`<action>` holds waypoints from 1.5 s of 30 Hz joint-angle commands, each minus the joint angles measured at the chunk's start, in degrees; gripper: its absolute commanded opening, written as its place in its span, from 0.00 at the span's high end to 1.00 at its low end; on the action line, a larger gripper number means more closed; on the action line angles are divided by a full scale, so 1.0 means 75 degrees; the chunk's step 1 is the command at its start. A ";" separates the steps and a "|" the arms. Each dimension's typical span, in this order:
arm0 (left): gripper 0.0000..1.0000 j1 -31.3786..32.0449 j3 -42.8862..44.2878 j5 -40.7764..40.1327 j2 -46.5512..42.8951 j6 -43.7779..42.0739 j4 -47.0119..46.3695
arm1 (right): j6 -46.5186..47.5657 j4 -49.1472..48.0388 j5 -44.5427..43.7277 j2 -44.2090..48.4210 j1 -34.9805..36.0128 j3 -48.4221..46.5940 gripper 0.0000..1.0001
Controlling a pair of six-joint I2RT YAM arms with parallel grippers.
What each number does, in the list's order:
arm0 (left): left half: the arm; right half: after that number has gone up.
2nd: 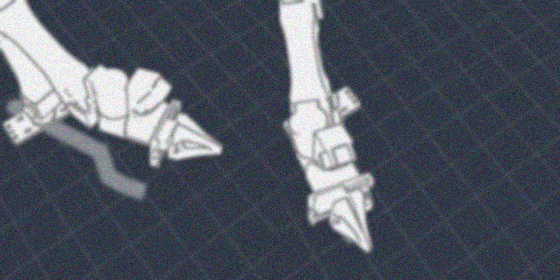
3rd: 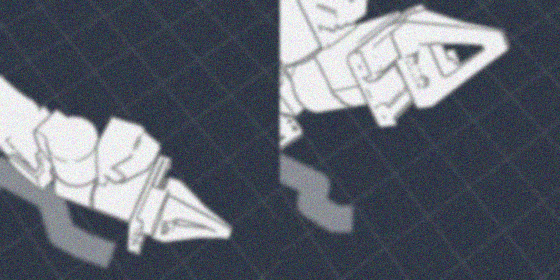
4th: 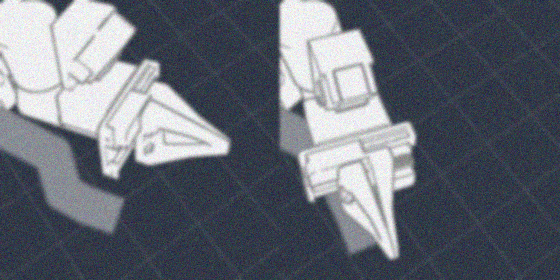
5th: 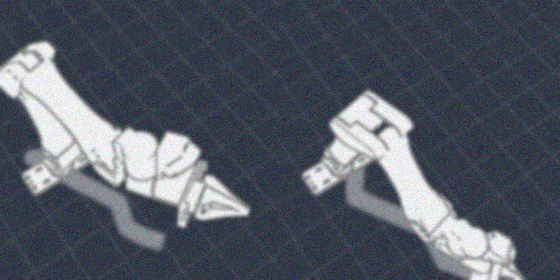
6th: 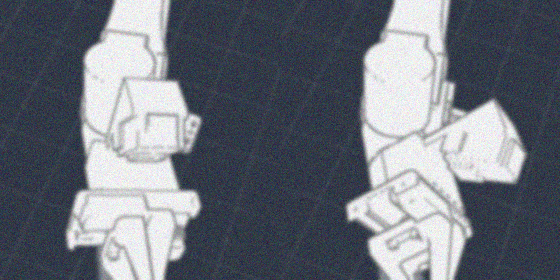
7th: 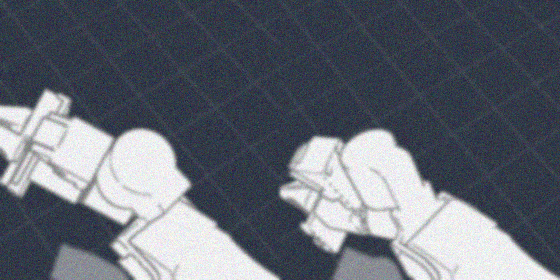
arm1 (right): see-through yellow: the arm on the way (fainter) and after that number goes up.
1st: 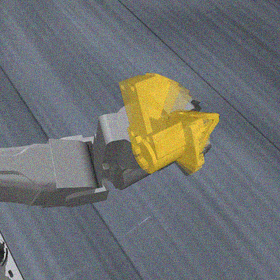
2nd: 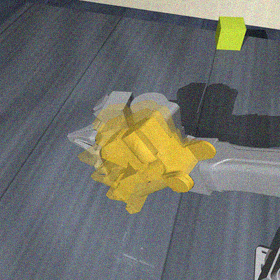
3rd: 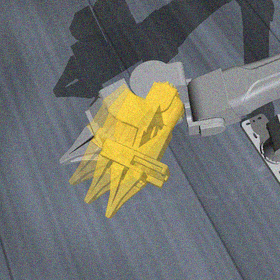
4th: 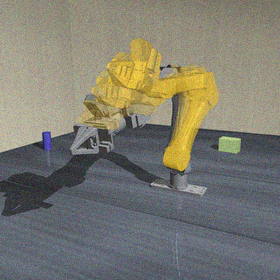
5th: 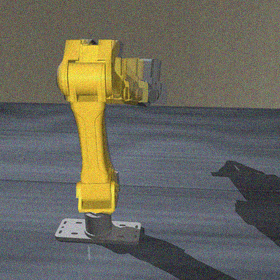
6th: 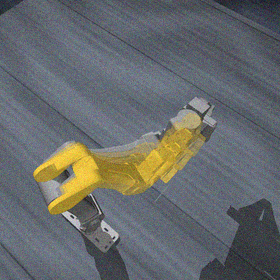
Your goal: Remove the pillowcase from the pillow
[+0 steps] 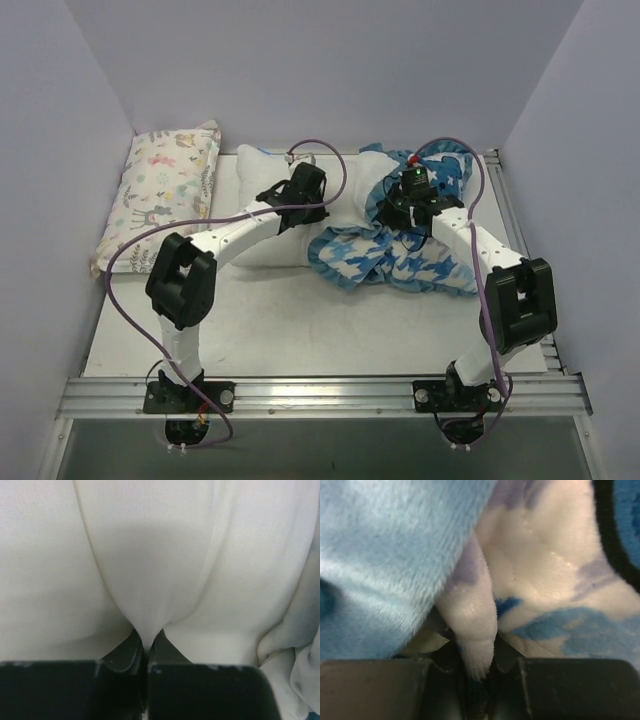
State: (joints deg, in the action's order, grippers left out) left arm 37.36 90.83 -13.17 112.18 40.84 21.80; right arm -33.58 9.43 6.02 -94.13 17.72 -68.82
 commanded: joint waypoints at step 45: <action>1.00 -0.0751 0.0136 -0.1256 -0.3625 -0.1590 0.1194 | -0.0010 0.1087 -0.3463 0.3224 0.4786 0.1817 0.11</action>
State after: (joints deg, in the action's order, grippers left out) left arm 31.75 86.76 -20.60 88.18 29.54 35.88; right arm -32.05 20.62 -16.05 -67.70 53.10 -52.47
